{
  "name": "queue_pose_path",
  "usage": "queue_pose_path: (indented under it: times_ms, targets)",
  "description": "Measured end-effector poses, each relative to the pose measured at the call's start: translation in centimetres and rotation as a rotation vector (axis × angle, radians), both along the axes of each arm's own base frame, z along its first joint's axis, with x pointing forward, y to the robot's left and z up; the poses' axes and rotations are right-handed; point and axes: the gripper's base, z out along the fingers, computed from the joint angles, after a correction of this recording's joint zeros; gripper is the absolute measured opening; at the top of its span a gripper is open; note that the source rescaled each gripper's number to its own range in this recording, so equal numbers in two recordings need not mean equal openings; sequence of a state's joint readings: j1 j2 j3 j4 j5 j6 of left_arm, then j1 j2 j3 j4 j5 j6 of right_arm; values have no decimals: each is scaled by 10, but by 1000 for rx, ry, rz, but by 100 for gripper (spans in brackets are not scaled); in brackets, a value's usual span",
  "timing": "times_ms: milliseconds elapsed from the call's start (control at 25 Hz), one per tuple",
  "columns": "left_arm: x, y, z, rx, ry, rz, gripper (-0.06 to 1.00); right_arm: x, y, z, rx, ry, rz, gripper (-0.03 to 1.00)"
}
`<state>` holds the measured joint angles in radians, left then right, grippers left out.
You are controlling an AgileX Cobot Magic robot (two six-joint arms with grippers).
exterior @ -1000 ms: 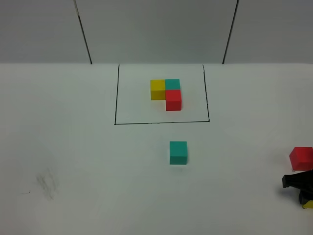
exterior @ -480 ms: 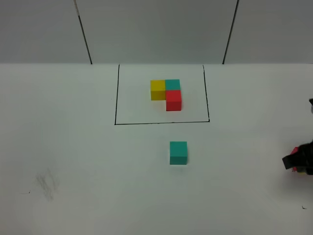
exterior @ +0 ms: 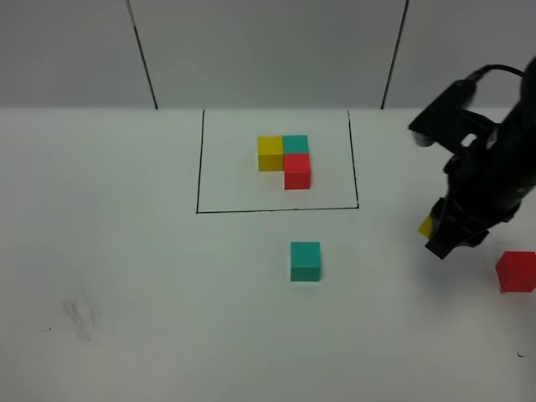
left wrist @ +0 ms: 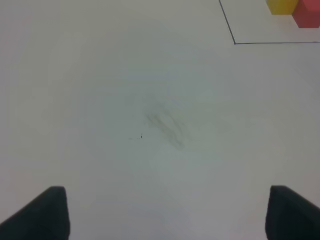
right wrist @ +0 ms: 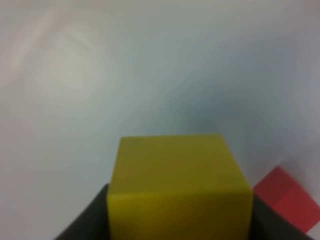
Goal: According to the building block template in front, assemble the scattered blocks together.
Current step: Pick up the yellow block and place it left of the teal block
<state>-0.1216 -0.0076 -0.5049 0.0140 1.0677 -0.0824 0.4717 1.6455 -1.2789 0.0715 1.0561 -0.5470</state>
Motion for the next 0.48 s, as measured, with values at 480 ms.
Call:
queue_pose_path:
  times_ms: [480]
  targets:
    - [0,0,0,0,0,0,76,35,120,-25,-142,-19,400,1]
